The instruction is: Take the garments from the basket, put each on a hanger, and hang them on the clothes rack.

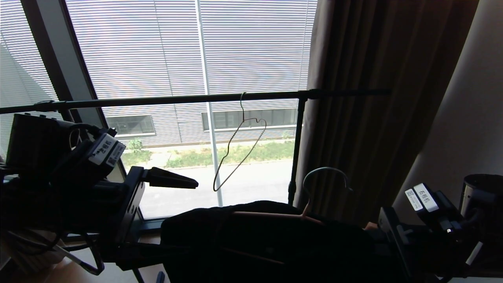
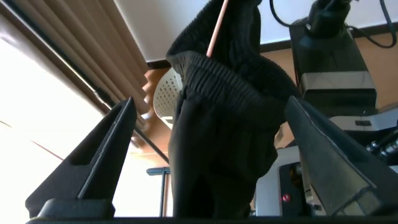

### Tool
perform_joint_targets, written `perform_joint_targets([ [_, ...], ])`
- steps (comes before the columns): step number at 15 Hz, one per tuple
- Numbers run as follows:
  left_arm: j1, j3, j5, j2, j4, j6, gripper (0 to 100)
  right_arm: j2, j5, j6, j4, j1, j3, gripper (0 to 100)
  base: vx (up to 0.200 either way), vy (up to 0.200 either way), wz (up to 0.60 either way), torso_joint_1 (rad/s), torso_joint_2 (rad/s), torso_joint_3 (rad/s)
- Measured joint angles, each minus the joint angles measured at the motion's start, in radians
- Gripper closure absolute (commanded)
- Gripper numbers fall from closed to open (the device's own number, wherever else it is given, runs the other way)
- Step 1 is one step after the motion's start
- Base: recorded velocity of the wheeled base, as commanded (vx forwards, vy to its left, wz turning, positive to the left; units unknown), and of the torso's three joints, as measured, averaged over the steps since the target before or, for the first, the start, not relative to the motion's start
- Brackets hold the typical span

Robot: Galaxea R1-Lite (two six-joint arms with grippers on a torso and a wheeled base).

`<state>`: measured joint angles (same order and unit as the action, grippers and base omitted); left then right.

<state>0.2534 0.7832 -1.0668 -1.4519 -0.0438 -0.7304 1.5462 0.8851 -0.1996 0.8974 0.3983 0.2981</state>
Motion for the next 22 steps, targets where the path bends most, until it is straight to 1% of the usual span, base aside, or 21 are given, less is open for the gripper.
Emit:
perform_joint_targets([
  [4,0.032,0.005,0.01,-0.071,-0.003,-0.004,0,-0.009,0.001,-0.005,0.001,0.018,-0.005,100,0.0,0.0,0.0,0.0,0.0,0.0],
  [6,0.056,0.014,0.037,-0.111,-0.006,-0.004,0,-0.011,0.0,-0.01,0.003,0.022,-0.005,100,0.0,0.0,0.0,0.0,0.0,0.0],
  [7,0.07,0.019,0.047,-0.127,-0.007,-0.004,100,-0.012,0.0,-0.015,0.003,0.022,-0.005,100,0.0,0.0,0.0,0.0,0.0,0.0],
  [10,0.099,0.024,0.062,-0.153,-0.007,-0.004,100,-0.012,-0.001,-0.016,0.003,0.022,-0.003,100,0.0,0.0,0.0,0.0,0.0,0.0],
  [15,0.097,0.025,0.062,-0.154,-0.005,-0.004,100,-0.01,-0.011,-0.017,0.004,0.021,0.005,100,0.0,0.0,0.0,0.0,0.0,0.0],
  [16,0.093,0.024,0.062,-0.152,-0.005,-0.003,100,-0.009,-0.015,-0.017,0.005,0.021,0.007,0,0.0,0.0,0.0,0.0,0.0,0.0],
  [19,0.077,0.024,0.063,-0.143,-0.006,-0.001,100,-0.009,-0.019,-0.028,0.004,0.007,0.006,0,0.0,0.0,0.0,0.0,0.0,0.0],
  [21,0.042,0.024,0.056,-0.123,-0.006,0.0,100,-0.006,-0.015,-0.101,0.004,-0.052,0.004,0,0.0,0.0,0.0,0.0,0.0,0.0],
  [22,0.021,0.024,0.051,-0.109,-0.005,0.001,100,-0.003,-0.014,-0.121,0.003,-0.08,0.004,0,0.0,0.0,0.0,0.0,0.0,0.0],
])
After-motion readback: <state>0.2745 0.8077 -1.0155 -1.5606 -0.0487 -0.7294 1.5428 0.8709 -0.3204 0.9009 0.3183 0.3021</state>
